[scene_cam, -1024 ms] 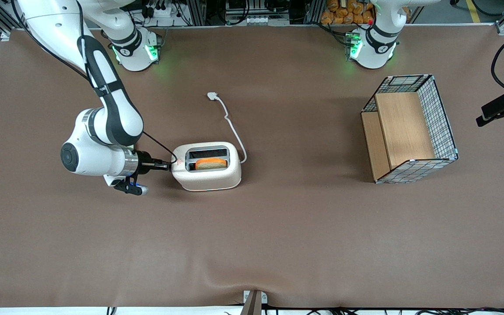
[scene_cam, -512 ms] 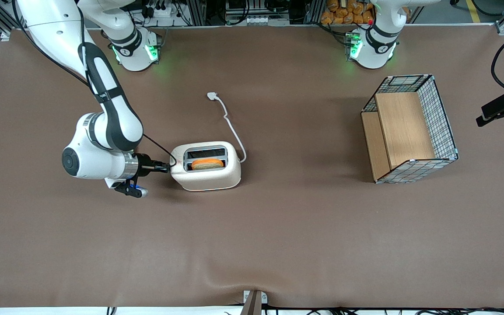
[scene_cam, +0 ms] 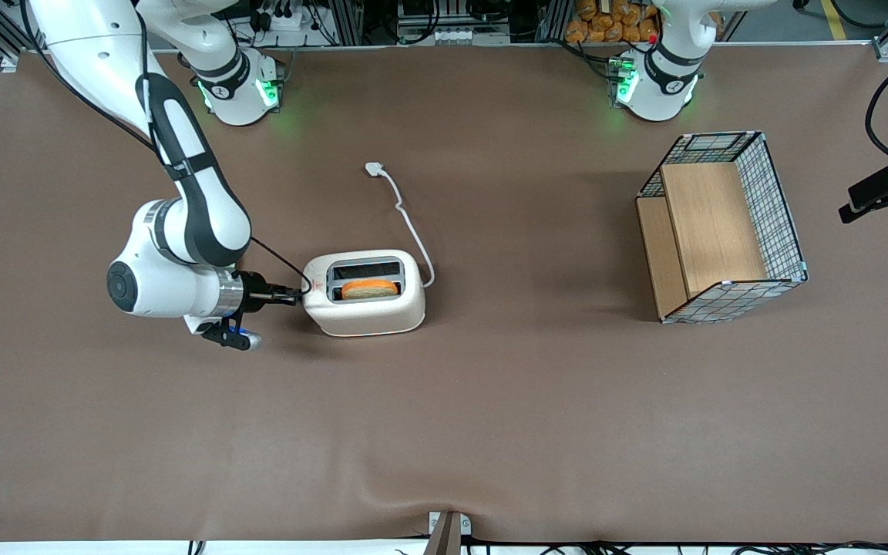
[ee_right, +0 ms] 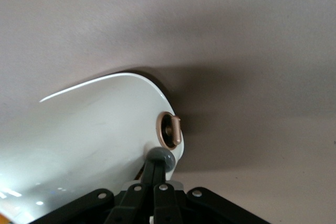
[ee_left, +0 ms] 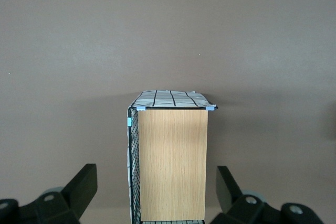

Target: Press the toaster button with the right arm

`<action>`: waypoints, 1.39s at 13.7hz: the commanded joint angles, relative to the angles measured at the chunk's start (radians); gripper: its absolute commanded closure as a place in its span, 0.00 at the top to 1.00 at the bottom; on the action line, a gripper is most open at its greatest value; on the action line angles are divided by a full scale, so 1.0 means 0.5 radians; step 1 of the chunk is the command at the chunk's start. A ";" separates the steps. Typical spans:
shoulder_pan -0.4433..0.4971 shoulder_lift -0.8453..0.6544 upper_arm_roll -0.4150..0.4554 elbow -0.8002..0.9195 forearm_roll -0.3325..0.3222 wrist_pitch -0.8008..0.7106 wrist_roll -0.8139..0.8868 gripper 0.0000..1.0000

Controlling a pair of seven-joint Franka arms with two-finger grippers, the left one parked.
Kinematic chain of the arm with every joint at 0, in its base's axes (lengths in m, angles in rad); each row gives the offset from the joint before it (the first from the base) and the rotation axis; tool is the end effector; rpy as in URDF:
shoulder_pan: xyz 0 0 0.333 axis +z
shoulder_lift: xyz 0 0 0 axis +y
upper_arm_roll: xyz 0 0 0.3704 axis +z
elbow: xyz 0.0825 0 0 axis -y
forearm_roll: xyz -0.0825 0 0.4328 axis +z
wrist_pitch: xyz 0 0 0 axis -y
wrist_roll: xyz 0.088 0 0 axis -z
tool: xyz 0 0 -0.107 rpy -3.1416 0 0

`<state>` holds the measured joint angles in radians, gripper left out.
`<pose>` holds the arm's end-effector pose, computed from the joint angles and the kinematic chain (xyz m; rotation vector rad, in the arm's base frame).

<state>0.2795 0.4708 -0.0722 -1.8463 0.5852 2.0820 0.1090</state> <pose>0.6605 0.1708 0.2738 -2.6941 0.3372 0.3995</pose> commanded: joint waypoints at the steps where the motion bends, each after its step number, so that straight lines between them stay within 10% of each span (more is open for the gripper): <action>1: -0.016 -0.091 0.000 0.020 0.020 -0.034 0.000 0.00; 4: -0.025 -0.156 -0.079 0.078 0.008 -0.169 -0.006 0.13; 6: -0.034 -0.181 -0.113 0.115 -0.001 -0.203 -0.006 0.97; 10: -0.065 -0.263 -0.208 0.146 -0.071 -0.206 -0.098 1.00; 19: -0.123 -0.736 -0.221 0.128 -0.928 -0.482 -0.135 1.00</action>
<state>0.2425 0.1749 -0.1875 -1.7613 0.1808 1.8806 0.0658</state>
